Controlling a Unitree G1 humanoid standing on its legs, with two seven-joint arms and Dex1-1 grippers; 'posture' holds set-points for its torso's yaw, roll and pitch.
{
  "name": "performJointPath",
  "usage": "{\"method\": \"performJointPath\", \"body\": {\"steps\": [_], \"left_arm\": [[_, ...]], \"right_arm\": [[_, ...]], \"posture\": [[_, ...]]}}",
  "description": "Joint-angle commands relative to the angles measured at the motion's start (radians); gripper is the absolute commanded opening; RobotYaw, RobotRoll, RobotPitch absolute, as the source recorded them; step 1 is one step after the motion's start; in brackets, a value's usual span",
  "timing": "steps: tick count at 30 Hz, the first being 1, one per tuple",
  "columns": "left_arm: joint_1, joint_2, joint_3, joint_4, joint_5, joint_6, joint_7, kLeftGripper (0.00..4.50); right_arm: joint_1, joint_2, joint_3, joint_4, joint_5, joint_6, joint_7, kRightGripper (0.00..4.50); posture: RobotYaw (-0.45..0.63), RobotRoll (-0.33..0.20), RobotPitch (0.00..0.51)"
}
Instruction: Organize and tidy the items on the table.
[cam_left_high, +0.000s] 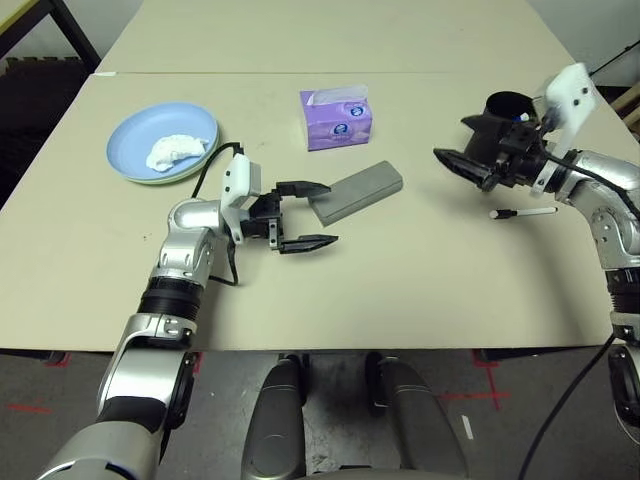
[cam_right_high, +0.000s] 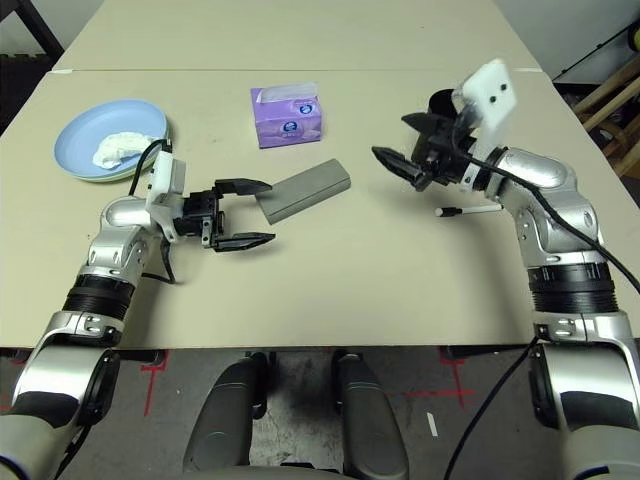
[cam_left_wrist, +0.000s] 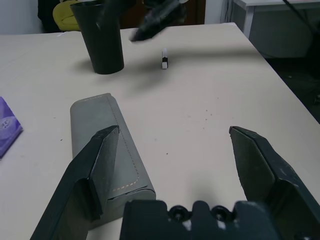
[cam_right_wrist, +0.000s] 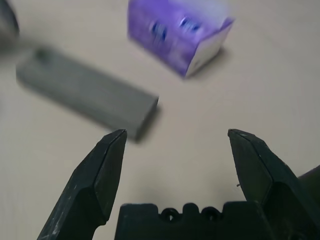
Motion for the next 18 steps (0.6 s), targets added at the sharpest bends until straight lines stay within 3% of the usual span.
{"method": "performJointPath", "body": {"steps": [1, 9, 18], "left_arm": [[0.03, 0.005, -0.012, -0.034, -0.003, 0.009, 0.005, 4.5], [0.058, 0.01, -0.011, -0.069, -0.008, 0.025, 0.019, 4.5], [0.062, 0.018, -0.011, -0.079, -0.012, 0.036, 0.023, 4.5]], "right_arm": [[-0.033, -0.043, 0.089, 0.095, -0.107, -0.158, 0.135, 4.44], [-0.137, -0.099, 0.203, 0.234, -0.25, -0.318, 0.369, 4.44], [-0.28, -0.14, 0.318, 0.462, -0.474, -0.456, 0.455, 4.44]], "posture": [[0.11, 0.0, 0.229], [0.12, 0.0, 0.238], [0.12, 0.0, 0.253]]}}
